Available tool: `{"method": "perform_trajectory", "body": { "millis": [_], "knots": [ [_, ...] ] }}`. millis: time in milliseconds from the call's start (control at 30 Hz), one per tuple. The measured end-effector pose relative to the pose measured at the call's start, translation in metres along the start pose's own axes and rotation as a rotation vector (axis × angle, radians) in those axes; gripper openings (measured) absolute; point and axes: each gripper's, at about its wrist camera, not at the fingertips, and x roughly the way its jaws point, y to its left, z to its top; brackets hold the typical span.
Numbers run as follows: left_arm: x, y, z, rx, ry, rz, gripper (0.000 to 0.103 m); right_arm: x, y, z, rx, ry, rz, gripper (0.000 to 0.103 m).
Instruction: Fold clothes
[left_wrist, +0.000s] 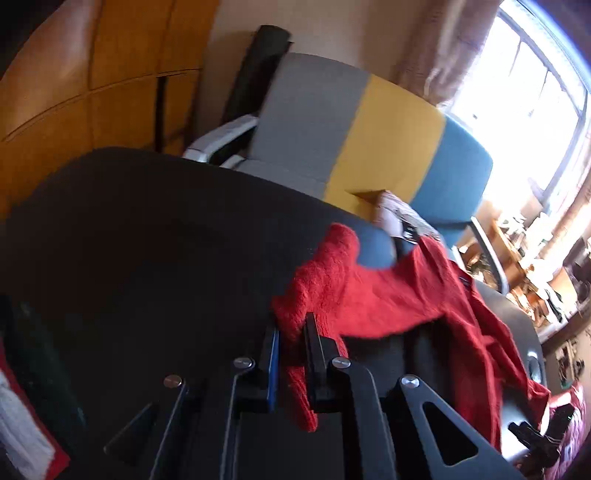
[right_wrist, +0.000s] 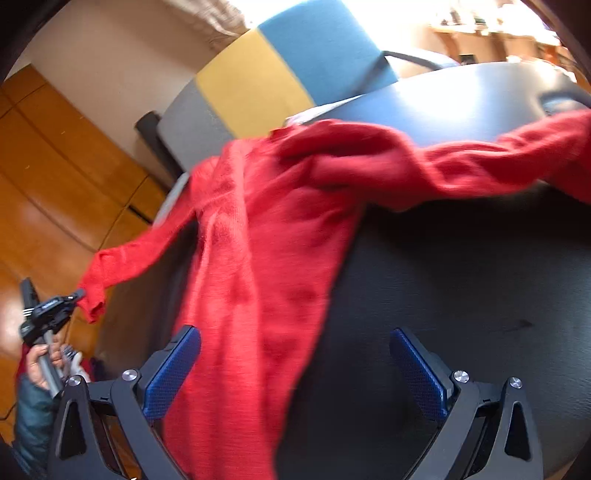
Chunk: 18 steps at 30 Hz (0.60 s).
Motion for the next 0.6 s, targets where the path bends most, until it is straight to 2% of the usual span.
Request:
{"method": "perform_trajectory", "body": {
  "millis": [133,233,300,367,433,533,567,600],
  "knots": [
    [0.013,0.063,0.003,-0.129,0.038,0.154,0.015,0.013,0.029,0.0,-0.055,0.046,0.051,0.103],
    [0.015,0.075,0.0,-0.135,0.037,0.272,0.016,0.024,0.052,-0.004,-0.093,0.127,0.119,0.103],
    [0.016,0.075,0.001,-0.134,0.026,0.309,0.017,0.035,0.067,-0.005,-0.114,0.178,0.168,0.103],
    [0.014,0.067,0.0,-0.152,0.01,0.298,0.017,0.041,0.079,-0.007,-0.121,0.217,0.241,0.103],
    [0.009,0.048,-0.006,-0.108,0.008,0.19,0.017,0.043,0.089,-0.011,-0.123,0.252,0.325,0.103],
    [0.018,-0.002,-0.032,-0.02,0.109,-0.105,0.02,0.046,0.104,-0.017,-0.125,0.305,0.451,0.103],
    [0.024,-0.022,-0.046,-0.006,0.161,-0.223,0.02,0.048,0.108,-0.018,-0.126,0.316,0.478,0.103],
    [0.03,-0.04,-0.059,-0.003,0.207,-0.303,0.021,0.048,0.109,-0.018,-0.127,0.317,0.479,0.103]
  ]
}}
